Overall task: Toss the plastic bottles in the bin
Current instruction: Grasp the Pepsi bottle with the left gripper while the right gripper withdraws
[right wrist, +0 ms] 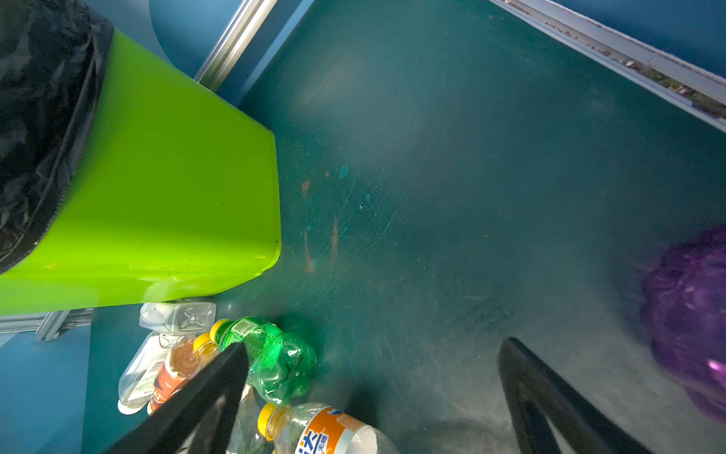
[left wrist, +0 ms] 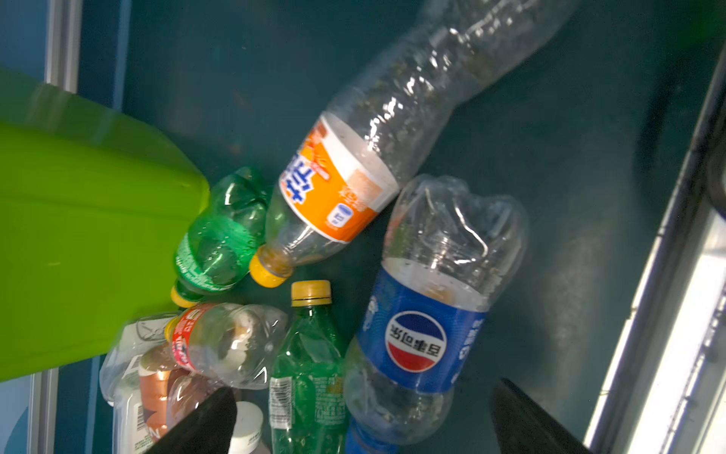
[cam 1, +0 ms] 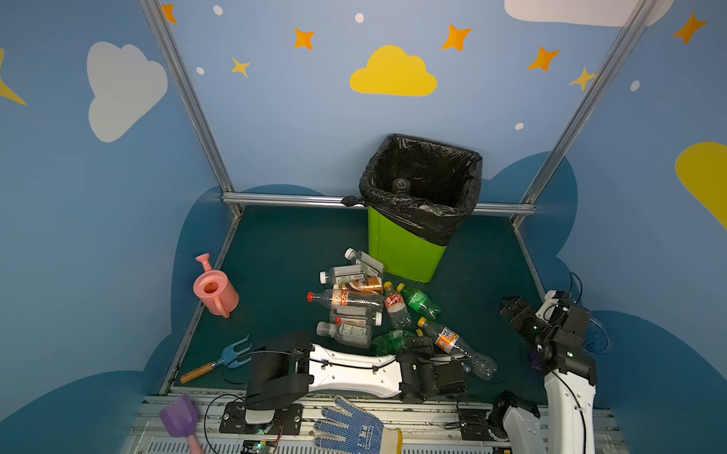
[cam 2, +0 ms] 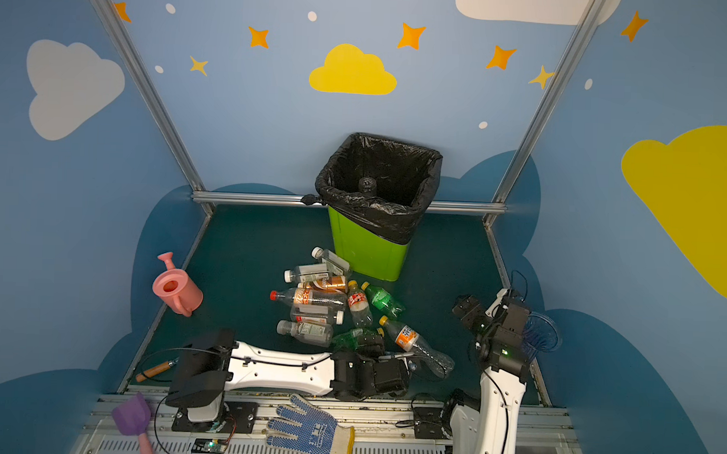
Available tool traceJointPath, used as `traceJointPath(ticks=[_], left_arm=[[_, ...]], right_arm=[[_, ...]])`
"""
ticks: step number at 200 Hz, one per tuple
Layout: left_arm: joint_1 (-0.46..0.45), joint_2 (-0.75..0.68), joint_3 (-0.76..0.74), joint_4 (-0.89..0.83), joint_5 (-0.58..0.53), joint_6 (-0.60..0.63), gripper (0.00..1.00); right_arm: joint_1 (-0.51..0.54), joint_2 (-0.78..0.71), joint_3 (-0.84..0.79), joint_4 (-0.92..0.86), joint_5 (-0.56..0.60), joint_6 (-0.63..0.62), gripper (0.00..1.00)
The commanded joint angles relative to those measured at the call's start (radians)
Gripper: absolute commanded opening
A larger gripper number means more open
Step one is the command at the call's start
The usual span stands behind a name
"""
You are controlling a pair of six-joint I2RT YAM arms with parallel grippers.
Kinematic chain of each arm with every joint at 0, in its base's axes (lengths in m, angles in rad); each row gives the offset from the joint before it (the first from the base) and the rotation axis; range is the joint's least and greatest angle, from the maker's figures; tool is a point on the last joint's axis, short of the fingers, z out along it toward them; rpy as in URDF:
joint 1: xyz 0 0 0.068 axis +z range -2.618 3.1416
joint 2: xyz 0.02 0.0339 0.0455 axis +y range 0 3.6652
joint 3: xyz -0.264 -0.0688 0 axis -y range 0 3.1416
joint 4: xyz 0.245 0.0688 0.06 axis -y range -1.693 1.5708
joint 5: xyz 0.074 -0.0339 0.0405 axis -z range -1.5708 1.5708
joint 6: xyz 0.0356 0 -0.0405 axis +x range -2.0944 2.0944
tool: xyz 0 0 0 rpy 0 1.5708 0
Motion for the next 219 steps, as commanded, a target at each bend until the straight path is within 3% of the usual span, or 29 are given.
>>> traceJointPath(ticks=[1,40,126,185,219], left_arm=[[0.006,0.016,0.042,-0.036,0.060,0.054,0.99],[0.009,0.077,0.064,-0.035,0.143,0.099,0.97],[0.047,0.245,0.196,-0.101,0.142,0.141,0.90],[0.057,0.284,0.222,-0.141,0.195,0.148,0.70],[0.062,0.267,0.228,-0.159,0.234,0.119,0.54]], right_arm=[[-0.005,-0.003,0.022,0.022,-0.011,0.007,0.98],[-0.011,-0.004,0.016,0.022,-0.011,0.008,0.98],[-0.020,0.002,0.004,0.032,-0.032,0.014,0.98],[-0.026,0.008,0.001,0.036,-0.040,0.014,0.98],[-0.030,0.010,-0.003,0.040,-0.045,0.014,0.98]])
